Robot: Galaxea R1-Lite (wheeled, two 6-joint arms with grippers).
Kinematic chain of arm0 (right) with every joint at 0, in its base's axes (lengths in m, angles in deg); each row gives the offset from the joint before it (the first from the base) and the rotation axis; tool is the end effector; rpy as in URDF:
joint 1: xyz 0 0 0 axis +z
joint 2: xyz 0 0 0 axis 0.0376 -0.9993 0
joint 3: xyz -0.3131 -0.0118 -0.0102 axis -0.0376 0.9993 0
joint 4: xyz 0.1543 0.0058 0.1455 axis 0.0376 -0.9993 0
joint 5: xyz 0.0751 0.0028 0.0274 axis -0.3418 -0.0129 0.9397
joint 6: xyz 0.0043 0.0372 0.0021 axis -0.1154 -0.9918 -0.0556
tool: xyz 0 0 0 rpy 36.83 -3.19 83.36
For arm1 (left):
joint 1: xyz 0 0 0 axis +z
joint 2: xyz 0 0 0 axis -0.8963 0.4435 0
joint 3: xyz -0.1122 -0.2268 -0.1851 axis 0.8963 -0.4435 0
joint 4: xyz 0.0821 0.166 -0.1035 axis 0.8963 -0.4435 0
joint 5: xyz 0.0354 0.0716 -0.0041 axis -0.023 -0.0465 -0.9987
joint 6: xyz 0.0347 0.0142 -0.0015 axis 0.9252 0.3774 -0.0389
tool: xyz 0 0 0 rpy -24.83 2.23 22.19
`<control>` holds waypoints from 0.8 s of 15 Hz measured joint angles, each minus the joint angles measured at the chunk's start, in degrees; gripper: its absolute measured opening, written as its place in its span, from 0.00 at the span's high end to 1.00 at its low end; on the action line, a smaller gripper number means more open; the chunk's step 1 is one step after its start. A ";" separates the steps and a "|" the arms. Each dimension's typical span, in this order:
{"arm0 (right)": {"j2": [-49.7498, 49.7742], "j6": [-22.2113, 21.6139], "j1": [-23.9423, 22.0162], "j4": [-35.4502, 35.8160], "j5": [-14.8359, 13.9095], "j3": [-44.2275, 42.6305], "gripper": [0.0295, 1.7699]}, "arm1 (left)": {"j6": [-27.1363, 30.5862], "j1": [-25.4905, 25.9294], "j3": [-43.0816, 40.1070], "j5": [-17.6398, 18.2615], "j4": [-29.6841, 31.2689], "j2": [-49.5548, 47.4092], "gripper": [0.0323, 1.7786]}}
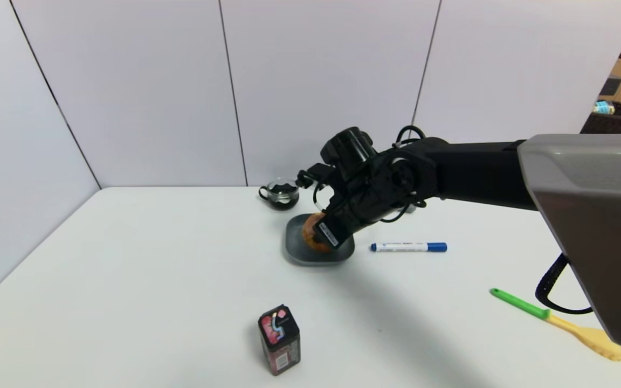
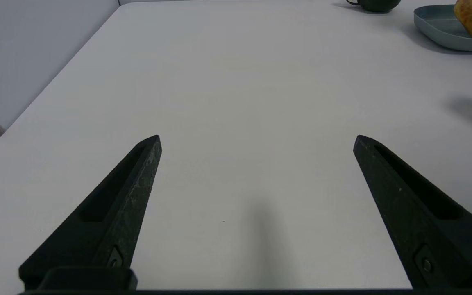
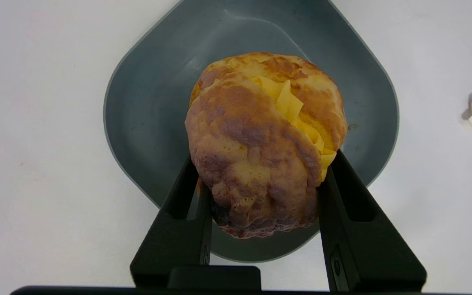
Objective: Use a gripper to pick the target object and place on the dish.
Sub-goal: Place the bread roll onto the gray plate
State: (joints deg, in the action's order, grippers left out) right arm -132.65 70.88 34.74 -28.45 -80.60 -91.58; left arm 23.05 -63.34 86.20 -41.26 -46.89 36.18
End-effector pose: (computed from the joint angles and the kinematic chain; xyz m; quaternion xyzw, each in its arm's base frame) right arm 0.3944 0.2960 0.1563 -0.2384 0.3584 0.3349 0.8381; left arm 0.0023 0.0000 0.0757 0.0017 -0.0013 0.0013 1.0000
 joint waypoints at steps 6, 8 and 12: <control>-0.34 0.02 -0.16 0.85 0.02 0.00 0.60 | 0.00 0.00 0.00 0.00 0.00 0.00 0.05; -0.37 0.13 -0.28 1.21 0.00 0.00 0.60 | 0.00 0.00 0.00 0.00 0.00 0.00 0.05; -0.48 0.33 -0.35 1.35 0.05 0.00 0.60 | -0.05 0.00 0.00 0.00 0.00 0.00 0.05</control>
State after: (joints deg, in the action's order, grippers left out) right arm -133.12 71.21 34.39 -27.09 -80.55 -91.58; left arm 23.00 -63.34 86.20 -41.26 -46.89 36.18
